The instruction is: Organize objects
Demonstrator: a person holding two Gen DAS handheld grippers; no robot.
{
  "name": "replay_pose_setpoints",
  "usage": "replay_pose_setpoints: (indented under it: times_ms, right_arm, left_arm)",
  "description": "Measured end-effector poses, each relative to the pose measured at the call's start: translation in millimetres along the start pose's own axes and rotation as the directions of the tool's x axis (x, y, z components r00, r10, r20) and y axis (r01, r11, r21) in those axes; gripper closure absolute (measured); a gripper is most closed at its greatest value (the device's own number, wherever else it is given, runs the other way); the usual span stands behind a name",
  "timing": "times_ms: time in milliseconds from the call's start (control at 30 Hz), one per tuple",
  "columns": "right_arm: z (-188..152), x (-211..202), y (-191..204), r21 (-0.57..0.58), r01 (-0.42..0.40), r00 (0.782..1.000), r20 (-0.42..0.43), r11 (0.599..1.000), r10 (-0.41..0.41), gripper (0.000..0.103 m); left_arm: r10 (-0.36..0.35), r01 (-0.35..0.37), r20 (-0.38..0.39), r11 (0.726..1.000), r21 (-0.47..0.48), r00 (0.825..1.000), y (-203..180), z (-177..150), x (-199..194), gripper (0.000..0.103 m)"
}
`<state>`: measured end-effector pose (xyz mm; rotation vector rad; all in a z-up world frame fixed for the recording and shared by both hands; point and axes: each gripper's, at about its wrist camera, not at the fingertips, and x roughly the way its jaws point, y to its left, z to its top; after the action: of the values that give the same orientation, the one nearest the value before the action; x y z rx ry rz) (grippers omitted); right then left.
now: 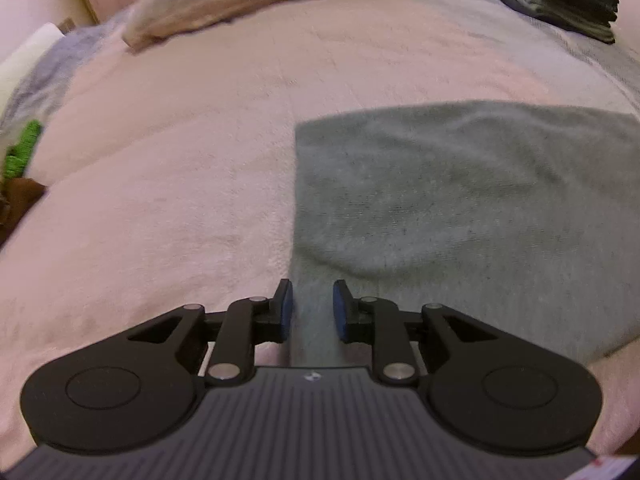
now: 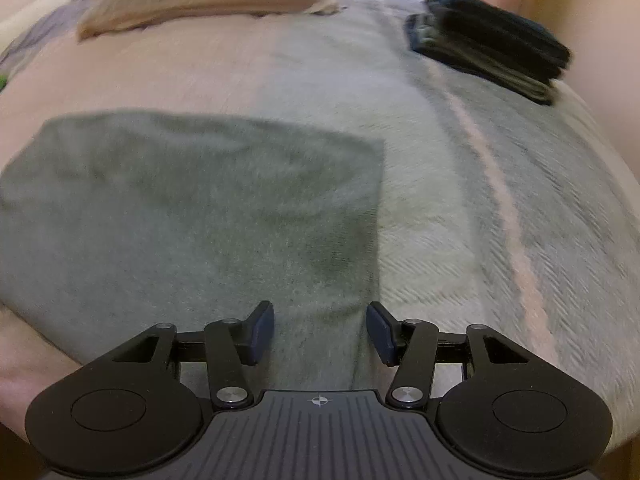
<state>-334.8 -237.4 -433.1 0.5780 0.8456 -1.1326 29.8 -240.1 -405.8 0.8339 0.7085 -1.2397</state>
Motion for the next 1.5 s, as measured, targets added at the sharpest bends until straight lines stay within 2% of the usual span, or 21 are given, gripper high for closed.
replay_pose_setpoints:
  times_ms: [67, 133, 200, 233, 367, 433, 500, 567, 633, 800, 967, 1267, 1500]
  right_arm:
    - [-11, -11, 15, 0.027, -0.068, 0.997, 0.027, 0.997, 0.067, 0.053]
    - [-17, -8, 31, 0.005, -0.114, 0.993, 0.017, 0.993, 0.114, 0.053]
    - [-27, 5, 41, -0.026, -0.091, 0.995, -0.041, 0.995, 0.09, 0.053]
    - [-34, 13, 41, -0.04, -0.056, 0.995, -0.084, 0.998, 0.052, 0.053]
    - [-36, 9, 29, 0.003, -0.034, 0.993, -0.114, 0.999, 0.034, 0.053]
    - [-32, 6, 28, 0.005, 0.012, 0.989, -0.149, 1.0, -0.011, 0.053]
    - [-31, -1, 22, 0.059, 0.016, 0.985, -0.171, 0.998, -0.006, 0.053]
    - [-26, -9, 17, 0.13, 0.002, 0.982, -0.185, 0.991, 0.022, 0.053]
    - [-19, -23, 15, 0.187, -0.032, 0.98, -0.189, 0.982, 0.068, 0.053]
    - [5, -63, 22, 0.202, -0.089, 0.978, -0.169, 0.975, 0.124, 0.053]
    - [19, -98, 28, 0.197, -0.127, 0.974, -0.16, 0.972, 0.16, 0.053]
    - [7, -137, 30, 0.243, -0.132, 0.965, -0.19, 0.961, 0.181, 0.049]
    - [8, -159, 32, 0.215, -0.161, 0.964, -0.173, 0.963, 0.2, 0.048]
  left_arm:
    - [-0.041, 0.042, 0.013, 0.999, -0.034, 0.999, 0, -5, -15, 0.084]
    - [-0.081, 0.081, -0.003, 0.996, -0.046, 0.997, -6, -11, -21, 0.084]
    - [-0.085, 0.082, -0.062, 0.996, -0.041, 0.994, -14, -21, -15, 0.082]
    - [-0.071, 0.067, -0.096, 0.997, -0.04, 0.993, -16, -24, -9, 0.083]
    - [-0.055, 0.047, -0.14, 0.997, -0.054, 0.989, -16, -28, -10, 0.082]
    - [-0.049, 0.039, -0.176, 0.997, -0.064, 0.983, -13, -23, -11, 0.082]
    - [-0.049, 0.034, -0.212, 0.997, -0.075, 0.976, -11, -18, -13, 0.08]
    - [-0.04, 0.019, -0.247, 0.996, -0.085, 0.968, -13, -14, -21, 0.072]
    - [-0.038, 0.016, -0.263, 0.996, -0.088, 0.964, -16, -11, -32, 0.072]
    - [-0.042, 0.021, -0.278, 0.997, -0.081, 0.96, -18, 3, -69, 0.066]
    - [-0.047, 0.036, -0.26, 0.998, -0.048, 0.964, -24, 17, -111, 0.056]
    - [-0.079, 0.081, -0.264, 0.997, -0.003, 0.961, -46, 20, -148, 0.054]
    - [-0.095, 0.104, -0.262, 0.994, 0.023, 0.96, -61, 19, -166, 0.053]
